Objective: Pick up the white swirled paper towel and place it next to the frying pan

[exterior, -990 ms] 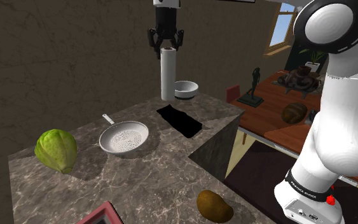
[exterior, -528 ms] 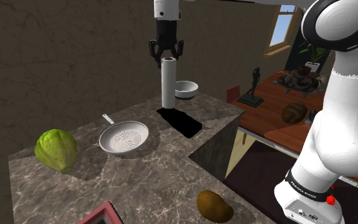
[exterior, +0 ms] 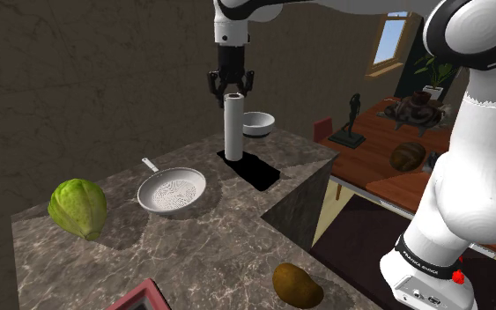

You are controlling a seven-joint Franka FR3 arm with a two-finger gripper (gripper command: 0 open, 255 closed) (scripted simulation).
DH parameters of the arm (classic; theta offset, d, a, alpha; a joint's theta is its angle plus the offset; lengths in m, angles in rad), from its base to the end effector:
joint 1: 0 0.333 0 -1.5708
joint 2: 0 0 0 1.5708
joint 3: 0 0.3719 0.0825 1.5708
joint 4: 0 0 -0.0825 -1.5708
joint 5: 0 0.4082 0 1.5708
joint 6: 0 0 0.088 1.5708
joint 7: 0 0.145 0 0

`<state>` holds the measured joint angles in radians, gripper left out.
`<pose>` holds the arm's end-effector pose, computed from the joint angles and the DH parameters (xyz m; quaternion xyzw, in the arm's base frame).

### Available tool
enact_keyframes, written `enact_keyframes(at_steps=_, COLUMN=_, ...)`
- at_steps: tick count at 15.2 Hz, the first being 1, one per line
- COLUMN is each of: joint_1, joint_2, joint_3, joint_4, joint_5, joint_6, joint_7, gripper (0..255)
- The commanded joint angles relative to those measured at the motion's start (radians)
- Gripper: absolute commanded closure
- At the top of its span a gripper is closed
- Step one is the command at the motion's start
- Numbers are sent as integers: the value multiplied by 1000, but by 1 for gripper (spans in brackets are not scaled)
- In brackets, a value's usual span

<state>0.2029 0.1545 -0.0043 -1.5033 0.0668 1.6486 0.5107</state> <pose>0.6248 0.1353 0.5890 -0.9869 0.1580 0.0158 0.0293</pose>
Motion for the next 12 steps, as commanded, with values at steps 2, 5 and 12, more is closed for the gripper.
enact_keyframes(at_steps=2, joint_1=0, joint_2=-6, joint_3=0, joint_4=-50, joint_5=0, joint_6=44, joint_7=-2, gripper=255)
enact_keyframes(at_steps=5, joint_1=1, joint_2=-10, joint_3=0, joint_4=-95, joint_5=1, joint_6=86, joint_7=-5, gripper=255)
enact_keyframes(at_steps=12, joint_1=1, joint_2=-9, joint_3=1, joint_4=-188, joint_5=2, joint_6=179, joint_7=-10, gripper=255)
